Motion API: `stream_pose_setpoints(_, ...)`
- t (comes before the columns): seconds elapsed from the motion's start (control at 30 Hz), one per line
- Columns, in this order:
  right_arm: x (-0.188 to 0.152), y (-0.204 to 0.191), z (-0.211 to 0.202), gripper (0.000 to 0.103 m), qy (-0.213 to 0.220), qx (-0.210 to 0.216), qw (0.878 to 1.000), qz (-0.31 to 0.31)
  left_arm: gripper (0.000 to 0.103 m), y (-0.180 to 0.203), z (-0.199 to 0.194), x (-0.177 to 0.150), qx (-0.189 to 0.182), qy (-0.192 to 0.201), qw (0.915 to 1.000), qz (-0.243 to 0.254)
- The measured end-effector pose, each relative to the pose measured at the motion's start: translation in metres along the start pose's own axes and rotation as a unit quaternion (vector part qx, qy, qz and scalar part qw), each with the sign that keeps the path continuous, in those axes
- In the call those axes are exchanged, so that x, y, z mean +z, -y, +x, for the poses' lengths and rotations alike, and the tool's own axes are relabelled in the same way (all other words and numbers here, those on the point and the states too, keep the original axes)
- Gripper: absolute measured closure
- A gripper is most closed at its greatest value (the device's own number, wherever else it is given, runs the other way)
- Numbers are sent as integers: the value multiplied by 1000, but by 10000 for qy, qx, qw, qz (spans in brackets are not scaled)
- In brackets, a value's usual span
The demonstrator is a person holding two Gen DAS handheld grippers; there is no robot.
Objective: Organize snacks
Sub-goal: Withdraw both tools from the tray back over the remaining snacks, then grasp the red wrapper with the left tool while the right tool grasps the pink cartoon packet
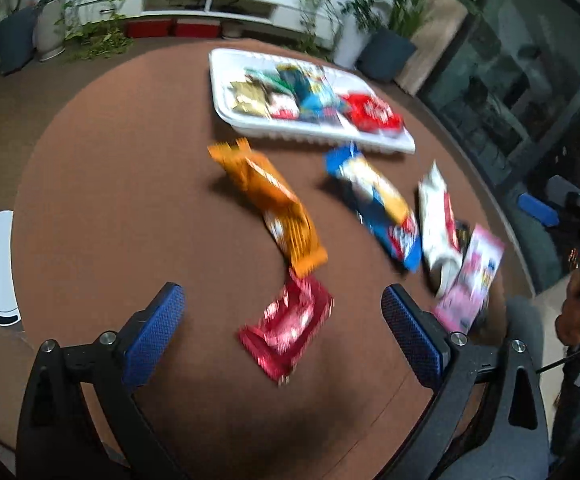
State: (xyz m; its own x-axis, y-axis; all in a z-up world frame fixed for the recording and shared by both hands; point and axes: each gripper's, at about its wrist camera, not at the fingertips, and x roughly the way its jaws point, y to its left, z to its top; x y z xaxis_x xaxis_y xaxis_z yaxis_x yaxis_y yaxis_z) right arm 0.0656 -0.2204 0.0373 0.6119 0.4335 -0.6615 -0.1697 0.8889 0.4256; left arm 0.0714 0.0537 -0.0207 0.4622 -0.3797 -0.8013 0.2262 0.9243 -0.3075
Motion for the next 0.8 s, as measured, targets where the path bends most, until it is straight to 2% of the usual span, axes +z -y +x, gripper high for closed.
stream_pose_setpoints(0.1, -29, 3, -11, 9, 116, -69, 9999, 87, 3, 11, 2, -11, 79, -78, 9992, 388)
stream_pose_setpoints(0.23, -65, 7, -13, 9, -11, -127, 9997, 188, 3, 25, 6, -14, 203, -169, 9954, 921)
stream_pose_setpoints(0.47, -89, 16, -7, 9, -195, -188, 9990, 365, 6, 33, 25, -7, 502, -492, 9849, 1585)
stream_pose_setpoints(0.57, -92, 14, -7, 9, -197, -210, 9990, 348, 13, 31, 31, -6, 561, -619, 9813, 1735)
stream_pose_setpoints(0.63, -96, 9, -7, 10, -201, -249, 9991, 282, 25, 31, 36, -5, 558, -718, 9795, 1800)
stream_pose_setpoints(0.7, -98, 6, -6, 10, -206, -285, 9991, 223, 31, 31, 40, -5, 572, -806, 9777, 1852)
stream_pose_setpoints(0.8, -101, 5, -3, 10, -274, -279, 9990, 204, 36, 33, 46, -6, 608, -939, 9749, 1923)
